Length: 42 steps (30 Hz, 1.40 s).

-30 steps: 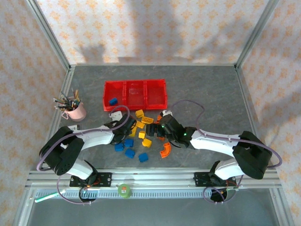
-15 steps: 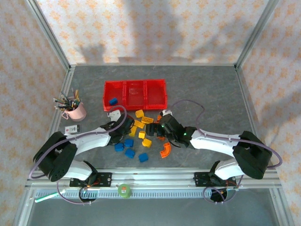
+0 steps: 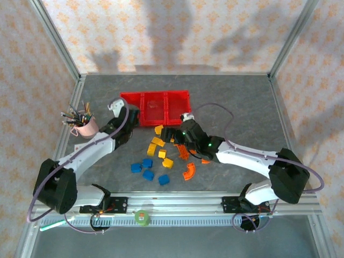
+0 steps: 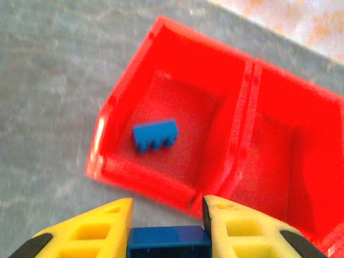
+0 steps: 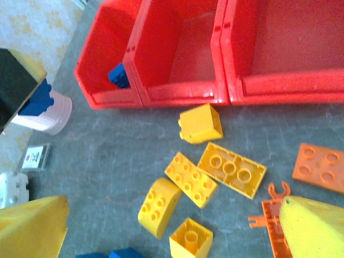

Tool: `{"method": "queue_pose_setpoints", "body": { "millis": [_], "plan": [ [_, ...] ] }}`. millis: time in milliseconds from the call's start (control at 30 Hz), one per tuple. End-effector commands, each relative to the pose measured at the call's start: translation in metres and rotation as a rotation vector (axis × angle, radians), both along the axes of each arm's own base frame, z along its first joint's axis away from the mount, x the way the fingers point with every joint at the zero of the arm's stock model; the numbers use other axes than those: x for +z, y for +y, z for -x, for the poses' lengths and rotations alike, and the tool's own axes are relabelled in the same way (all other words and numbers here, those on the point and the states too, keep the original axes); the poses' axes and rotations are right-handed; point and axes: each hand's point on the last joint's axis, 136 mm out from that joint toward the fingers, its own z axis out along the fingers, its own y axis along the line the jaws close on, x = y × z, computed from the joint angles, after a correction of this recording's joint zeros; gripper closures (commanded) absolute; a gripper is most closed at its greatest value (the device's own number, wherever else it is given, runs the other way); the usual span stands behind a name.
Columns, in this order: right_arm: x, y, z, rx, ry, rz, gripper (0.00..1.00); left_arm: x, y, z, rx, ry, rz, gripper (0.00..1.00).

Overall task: Sort the legos into containers by color
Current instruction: Place the lego in the container.

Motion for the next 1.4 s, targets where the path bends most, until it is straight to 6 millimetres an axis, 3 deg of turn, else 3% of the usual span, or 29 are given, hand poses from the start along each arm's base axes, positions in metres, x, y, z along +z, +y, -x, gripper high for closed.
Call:
{"method": "queue_pose_setpoints", "body": {
  "millis": [0, 133, 400, 467, 600, 667, 767, 933, 1033, 1367],
  "plan": [
    [0.012, 0.002, -0.018, -0.034, -0.033, -0.026, 0.0, 0.001, 0.011, -0.026, -0.005, 0.025, -0.069, 0.7],
    [0.012, 0.002, -0.03, -0.041, -0.032, -0.011, 0.0, -0.001, 0.016, -0.057, 0.006, 0.031, -0.094, 0.7],
    [0.013, -0.001, -0.041, -0.043, -0.049, 0.017, 0.0, -0.033, 0.02, -0.112, 0.023, 0.13, -0.171, 0.69],
    [0.015, -0.001, -0.042, -0.043, -0.055, 0.022, 0.0, -0.035, 0.019, -0.119, 0.02, 0.137, -0.184, 0.67],
    [0.021, 0.0, -0.043, -0.032, -0.068, 0.03, 0.0, -0.034, 0.022, -0.128, 0.02, 0.143, -0.204, 0.54],
    [0.024, -0.001, -0.042, -0.026, -0.074, 0.038, 0.0, -0.043, 0.019, -0.131, 0.004, 0.171, -0.211, 0.51],
    [0.029, -0.002, -0.041, -0.016, -0.082, 0.044, 0.0, -0.035, 0.018, -0.131, -0.002, 0.168, -0.208, 0.48],
    [0.031, -0.005, -0.031, 0.014, -0.072, 0.037, 0.0, -0.013, 0.013, -0.113, -0.033, 0.149, -0.156, 0.47],
    [0.022, -0.007, -0.022, 0.037, -0.044, 0.046, 0.0, -0.011, 0.006, -0.087, -0.072, 0.137, -0.092, 0.44],
    [-0.012, -0.003, 0.019, 0.124, 0.026, 0.143, 0.0, -0.03, -0.023, 0.025, -0.167, 0.192, -0.026, 0.37]
  ]
}}
